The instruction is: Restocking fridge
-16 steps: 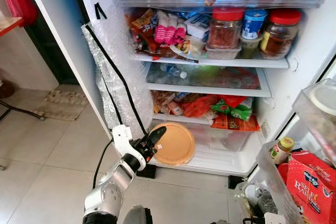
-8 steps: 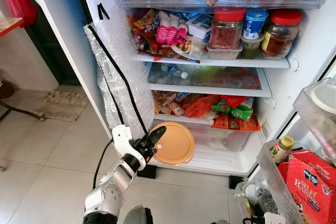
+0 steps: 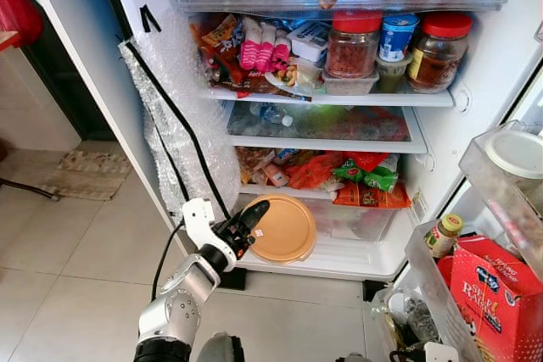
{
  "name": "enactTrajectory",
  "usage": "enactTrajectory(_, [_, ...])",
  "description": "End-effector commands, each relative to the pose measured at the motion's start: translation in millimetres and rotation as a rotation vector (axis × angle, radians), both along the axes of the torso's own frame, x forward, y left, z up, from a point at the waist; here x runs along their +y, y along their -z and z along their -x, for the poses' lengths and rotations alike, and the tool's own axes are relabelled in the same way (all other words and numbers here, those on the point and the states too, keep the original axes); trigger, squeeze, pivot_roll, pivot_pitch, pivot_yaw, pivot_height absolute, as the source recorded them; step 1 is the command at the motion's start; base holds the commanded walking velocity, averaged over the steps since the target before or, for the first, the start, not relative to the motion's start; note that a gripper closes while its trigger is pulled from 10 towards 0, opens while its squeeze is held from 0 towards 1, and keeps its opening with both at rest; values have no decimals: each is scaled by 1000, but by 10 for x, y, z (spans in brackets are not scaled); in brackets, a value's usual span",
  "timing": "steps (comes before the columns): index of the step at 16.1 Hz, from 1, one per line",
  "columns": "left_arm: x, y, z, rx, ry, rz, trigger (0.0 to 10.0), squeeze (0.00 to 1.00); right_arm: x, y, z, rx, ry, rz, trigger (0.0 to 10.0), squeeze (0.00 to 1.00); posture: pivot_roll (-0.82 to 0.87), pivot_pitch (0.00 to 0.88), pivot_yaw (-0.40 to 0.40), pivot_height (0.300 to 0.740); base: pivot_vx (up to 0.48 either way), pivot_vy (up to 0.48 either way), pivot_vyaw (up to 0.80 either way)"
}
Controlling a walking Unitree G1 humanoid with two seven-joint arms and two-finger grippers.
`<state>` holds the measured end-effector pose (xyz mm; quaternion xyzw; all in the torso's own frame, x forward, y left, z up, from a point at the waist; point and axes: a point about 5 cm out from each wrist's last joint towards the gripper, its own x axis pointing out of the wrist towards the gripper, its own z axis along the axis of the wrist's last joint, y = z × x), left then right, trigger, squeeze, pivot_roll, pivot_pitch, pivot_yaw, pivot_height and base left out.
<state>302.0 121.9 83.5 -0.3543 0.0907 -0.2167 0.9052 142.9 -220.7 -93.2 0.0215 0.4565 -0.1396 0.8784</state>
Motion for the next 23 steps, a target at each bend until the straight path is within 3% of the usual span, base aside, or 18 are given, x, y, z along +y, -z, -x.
enactTrajectory(1, [19, -7, -10, -10, -2, -1, 10000, 0, 94, 44, 65, 23, -7, -33, 10000, 0, -42, 62, 66, 647, 0, 0, 0])
enactTrajectory(19, [12, -3, -17, -13, 6, -2, 10000, 0, 97, 35, 52, 1, 1, -34, 10000, 0, -42, 58, 67, 647, 0, 0, -65])
enactTrajectory(23, [13, -3, -15, -14, 8, -5, 10000, 0, 101, 34, 48, -4, 1, -37, 10000, 0, -43, 59, 68, 647, 269, 0, 0])
